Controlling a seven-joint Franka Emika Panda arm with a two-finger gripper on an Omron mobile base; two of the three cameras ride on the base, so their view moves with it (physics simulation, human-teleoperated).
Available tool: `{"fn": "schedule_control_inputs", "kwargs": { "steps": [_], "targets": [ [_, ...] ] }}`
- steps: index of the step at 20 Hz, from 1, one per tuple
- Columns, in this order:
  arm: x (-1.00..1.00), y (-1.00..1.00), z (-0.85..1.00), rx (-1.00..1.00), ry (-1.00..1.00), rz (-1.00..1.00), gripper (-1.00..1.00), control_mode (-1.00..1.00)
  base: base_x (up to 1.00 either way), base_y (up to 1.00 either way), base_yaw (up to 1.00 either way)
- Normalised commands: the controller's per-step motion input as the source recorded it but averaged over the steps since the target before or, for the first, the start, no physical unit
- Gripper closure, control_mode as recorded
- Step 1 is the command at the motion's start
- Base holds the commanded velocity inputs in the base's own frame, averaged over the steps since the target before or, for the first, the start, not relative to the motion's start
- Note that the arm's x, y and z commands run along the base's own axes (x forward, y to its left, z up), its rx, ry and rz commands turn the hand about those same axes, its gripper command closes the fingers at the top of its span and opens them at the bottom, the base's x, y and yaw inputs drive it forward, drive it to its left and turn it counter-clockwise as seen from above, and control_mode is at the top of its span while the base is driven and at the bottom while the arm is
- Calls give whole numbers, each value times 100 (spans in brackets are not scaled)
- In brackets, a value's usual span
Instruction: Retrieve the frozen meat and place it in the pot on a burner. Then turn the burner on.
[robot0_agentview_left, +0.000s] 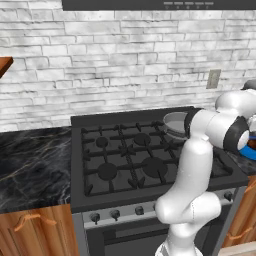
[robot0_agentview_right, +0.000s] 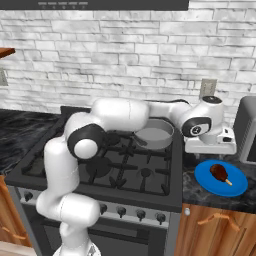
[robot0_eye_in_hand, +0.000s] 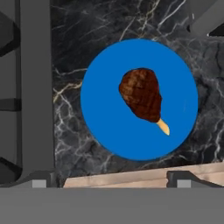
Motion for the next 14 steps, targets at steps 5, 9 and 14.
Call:
{"fn": "schedule_control_inputs", "kwargs": {
  "steps": [5,9,14],
  "targets": [
    [42,-50,-20,0,0,-6,-100,-100,0,0,0],
    [39,-37,-9,3,0,-3,-100,-100,0,0,0],
    [19,-3,-12,3,-1,0,-100,-100,0,0,0]
  ]
}}
